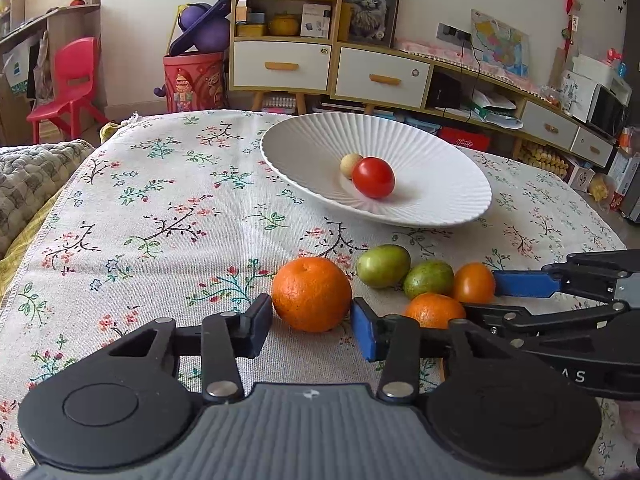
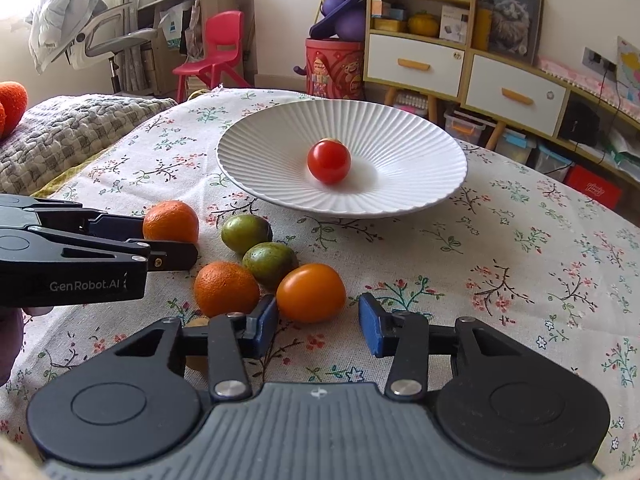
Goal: Organize fruits
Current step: 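Grasp a large orange with the left tool while the right tool grasps a tangerine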
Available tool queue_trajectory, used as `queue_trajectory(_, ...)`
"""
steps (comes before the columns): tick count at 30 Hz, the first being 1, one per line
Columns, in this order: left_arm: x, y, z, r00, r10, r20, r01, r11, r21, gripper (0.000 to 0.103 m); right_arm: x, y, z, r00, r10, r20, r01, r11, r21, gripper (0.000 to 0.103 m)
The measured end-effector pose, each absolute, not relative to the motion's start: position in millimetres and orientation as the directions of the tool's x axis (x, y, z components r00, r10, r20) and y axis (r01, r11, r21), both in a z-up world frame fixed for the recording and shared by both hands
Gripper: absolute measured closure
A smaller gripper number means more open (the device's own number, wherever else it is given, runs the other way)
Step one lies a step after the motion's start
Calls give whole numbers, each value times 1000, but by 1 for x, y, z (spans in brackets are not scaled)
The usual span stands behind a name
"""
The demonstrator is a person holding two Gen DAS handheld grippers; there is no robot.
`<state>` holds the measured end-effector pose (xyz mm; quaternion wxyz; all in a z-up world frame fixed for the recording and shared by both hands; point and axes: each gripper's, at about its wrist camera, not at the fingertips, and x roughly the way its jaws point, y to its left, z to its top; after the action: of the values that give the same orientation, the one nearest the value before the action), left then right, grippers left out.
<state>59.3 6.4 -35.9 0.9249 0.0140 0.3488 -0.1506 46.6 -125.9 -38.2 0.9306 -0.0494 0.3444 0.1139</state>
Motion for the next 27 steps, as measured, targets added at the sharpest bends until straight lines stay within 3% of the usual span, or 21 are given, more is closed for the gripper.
queue_trajectory(2,60,5,-36,710,-265,-652,286,955,-77,75,47,-126,-36,732,191,-654,-254,967,-2,70)
queue_trajectory(27,59,6,-24,680,-283,-676,286,952,-111,76,48,-130,-29,726,208,-656,-237,970,47,79)
